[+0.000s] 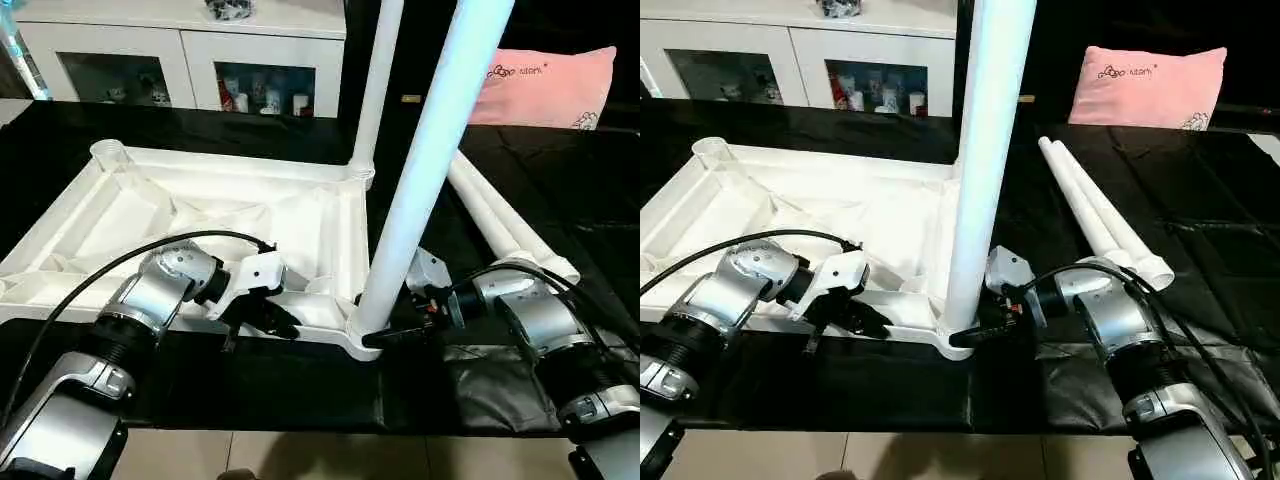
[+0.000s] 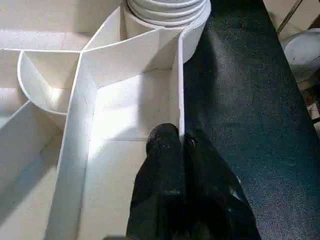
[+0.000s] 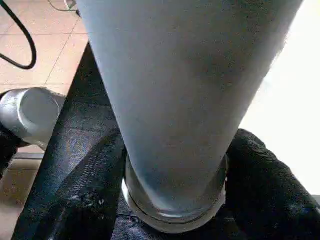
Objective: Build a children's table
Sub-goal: Rotate leg to tighten
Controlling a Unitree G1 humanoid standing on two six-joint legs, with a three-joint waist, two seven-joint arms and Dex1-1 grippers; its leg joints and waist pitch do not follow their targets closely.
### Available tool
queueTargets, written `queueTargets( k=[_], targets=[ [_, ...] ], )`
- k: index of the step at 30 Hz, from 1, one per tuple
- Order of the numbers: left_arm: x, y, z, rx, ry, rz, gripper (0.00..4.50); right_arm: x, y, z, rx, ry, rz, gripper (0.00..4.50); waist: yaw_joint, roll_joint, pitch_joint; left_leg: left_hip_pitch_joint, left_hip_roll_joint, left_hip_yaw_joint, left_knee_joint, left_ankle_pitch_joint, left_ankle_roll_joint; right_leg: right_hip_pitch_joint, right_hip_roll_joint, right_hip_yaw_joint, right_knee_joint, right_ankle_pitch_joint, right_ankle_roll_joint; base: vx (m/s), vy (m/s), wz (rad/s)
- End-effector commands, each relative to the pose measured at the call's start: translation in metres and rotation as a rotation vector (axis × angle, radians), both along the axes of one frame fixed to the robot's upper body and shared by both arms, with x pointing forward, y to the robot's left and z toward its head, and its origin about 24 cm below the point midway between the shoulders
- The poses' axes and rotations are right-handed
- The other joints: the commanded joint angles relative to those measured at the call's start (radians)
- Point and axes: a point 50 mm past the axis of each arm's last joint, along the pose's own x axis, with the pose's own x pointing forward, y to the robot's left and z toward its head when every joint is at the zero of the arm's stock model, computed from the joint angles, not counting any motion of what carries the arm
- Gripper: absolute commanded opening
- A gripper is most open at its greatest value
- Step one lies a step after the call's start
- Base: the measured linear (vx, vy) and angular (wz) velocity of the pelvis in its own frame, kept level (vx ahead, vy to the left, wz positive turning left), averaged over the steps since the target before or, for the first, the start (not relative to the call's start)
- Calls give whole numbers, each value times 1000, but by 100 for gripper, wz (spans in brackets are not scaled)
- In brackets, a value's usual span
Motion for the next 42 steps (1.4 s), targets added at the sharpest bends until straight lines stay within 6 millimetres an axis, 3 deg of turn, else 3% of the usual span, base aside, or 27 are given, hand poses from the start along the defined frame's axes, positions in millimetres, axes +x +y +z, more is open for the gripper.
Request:
queueTargets(
  k=[1, 8, 11, 12, 14, 16, 19, 22, 25, 28, 29, 34, 36, 42],
  targets=[
    [-3, -8, -1, 3, 2, -65, 0, -1, 2, -3, -11, 5, 11, 266, -4, 2, -69, -1, 35, 0, -64, -93, 71, 67, -68, 70, -53, -227, -168, 0, 0, 0],
    [-1, -10, -4, -35, 25, 38, 0, -5, 6, -8, 39, 46, -35, 265, -3, 2, -66, -2, 33, 0, -64, -112, 64, 68, -68, 69, -59, -264, -160, 0, 0, 0],
    [6, -16, -3, -89, 11, 145, 0, 2, 11, -13, 56, 43, -184, 264, -8, 3, -61, -1, 33, -1, -67, -140, 47, 65, -69, 68, -66, -327, -140, 0, 0, 0],
    [12, -20, -1, -114, -4, 223, 0, 8, 14, -16, 59, 49, -292, 264, -14, 2, -55, 3, 27, -2, -68, -186, 27, 62, -68, 65, -81, -429, -105, 0, 0, 0],
    [21, -27, 1, -148, -12, 343, 0, 16, 19, -20, 75, 69, -431, 264, -22, 2, -51, 14, 18, -5, -64, -236, 10, 57, -71, 55, -100, -548, -65, 0, 0, 0],
    [30, -37, 5, -183, -8, 458, 0, 22, 28, -22, 106, 105, -552, 264, -36, -1, -52, 10, 16, -8, -64, -235, 4, 60, -68, 52, -105, -577, -37, 0, 0, 0],
    [38, -53, 9, -218, 9, 583, 0, 30, 45, -26, 124, 161, -733, 263, -45, 0, -59, 8, 13, -9, -63, -204, 7, 62, -67, 50, -102, -534, -41, 0, 0, 0],
    [42, -64, 11, -209, -21, 644, 0, 37, 62, -29, 130, 186, -874, 263, -57, 0, -63, 0, 14, -9, -63, -169, 20, 63, -68, 55, -92, -464, -67, 0, 0, 0],
    [44, -78, 15, -202, -55, 685, 0, 44, 82, -30, 127, 214, -1018, 263, -61, 2, -70, -2, 18, -8, -64, -107, 27, 65, -66, 62, -73, -350, -109, 0, 0, 0],
    [44, -84, 16, -196, -70, 685, 0, 46, 90, -27, 140, 222, -1049, 263, -62, 1, -71, -4, 21, -5, -63, -65, 48, 66, -65, 67, -57, -226, -156, 0, 0, 0],
    [44, -84, 15, -189, -73, 687, 0, 46, 92, -26, 143, 208, -1040, 318, -62, 3, -69, -3, 21, -4, -64, -65, 55, 66, -65, 67, -58, -212, -164, 0, 0, 0],
    [44, -79, 13, -171, -85, 687, 0, 46, 88, -26, 144, 183, -1042, 361, -62, 3, -65, -2, 20, -2, -65, -107, 56, 68, -67, 68, -67, -269, -152, 0, 0, 0],
    [44, -66, 10, -149, -115, 681, 0, 44, 77, -27, 159, 128, -1019, 386, -61, 3, -64, 0, 21, -2, -67, -118, 52, 66, -68, 68, -70, -290, -143, 0, 0, 0],
    [42, -50, 7, -117, -97, 653, 0, 40, 55, -26, 185, 110, -986, 430, -60, 2, -65, -2, 23, -3, -66, -99, 70, 70, -66, 70, -62, -234, -156, 0, 0, 0]
  ],
)
